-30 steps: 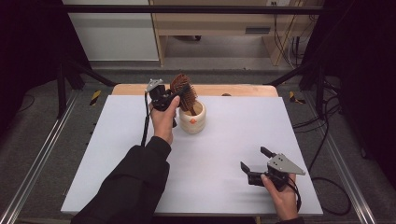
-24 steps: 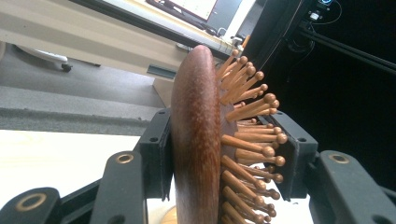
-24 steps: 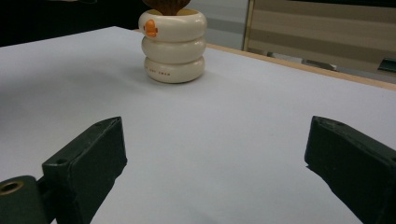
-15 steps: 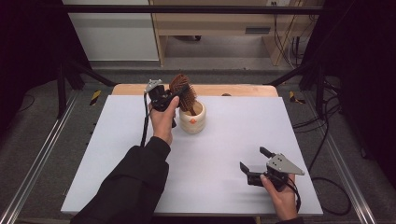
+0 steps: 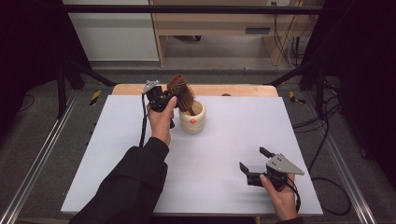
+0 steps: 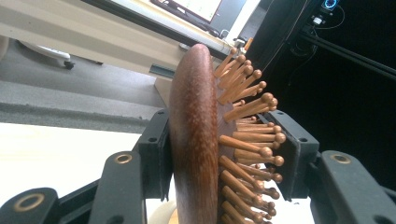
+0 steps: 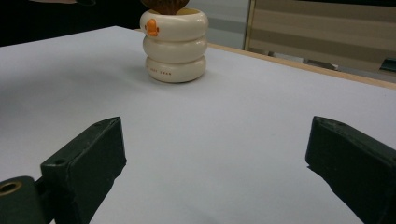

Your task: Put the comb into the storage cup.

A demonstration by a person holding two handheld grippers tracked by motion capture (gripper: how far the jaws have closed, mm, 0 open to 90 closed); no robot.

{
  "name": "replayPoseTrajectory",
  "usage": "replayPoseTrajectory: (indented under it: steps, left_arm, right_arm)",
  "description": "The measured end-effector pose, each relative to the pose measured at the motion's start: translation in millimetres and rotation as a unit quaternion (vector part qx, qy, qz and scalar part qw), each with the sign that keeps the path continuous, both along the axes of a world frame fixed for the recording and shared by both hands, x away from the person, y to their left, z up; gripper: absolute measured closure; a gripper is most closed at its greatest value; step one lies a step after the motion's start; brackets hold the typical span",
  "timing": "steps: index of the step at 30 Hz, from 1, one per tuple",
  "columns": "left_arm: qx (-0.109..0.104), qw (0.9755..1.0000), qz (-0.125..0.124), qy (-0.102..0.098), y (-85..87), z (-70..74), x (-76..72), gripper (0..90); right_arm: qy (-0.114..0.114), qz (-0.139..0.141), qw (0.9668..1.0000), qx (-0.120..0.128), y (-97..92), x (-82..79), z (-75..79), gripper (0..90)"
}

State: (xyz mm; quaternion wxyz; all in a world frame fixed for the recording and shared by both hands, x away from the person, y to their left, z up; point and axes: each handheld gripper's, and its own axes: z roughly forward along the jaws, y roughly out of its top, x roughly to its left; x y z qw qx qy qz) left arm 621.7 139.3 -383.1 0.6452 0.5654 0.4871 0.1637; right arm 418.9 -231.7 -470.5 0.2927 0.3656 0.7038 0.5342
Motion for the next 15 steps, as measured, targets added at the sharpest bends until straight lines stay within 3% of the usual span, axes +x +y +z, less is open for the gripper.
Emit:
replayPoseTrajectory:
  steps: [15]
  left_arm:
    - [-0.004,1.0000,0.003,0.004,2.8,-1.5,1.1,46.6]
  right_arm:
    - [0.002,0.001,1.0000,0.000,0.2,-0.1,-0.2,5.1]
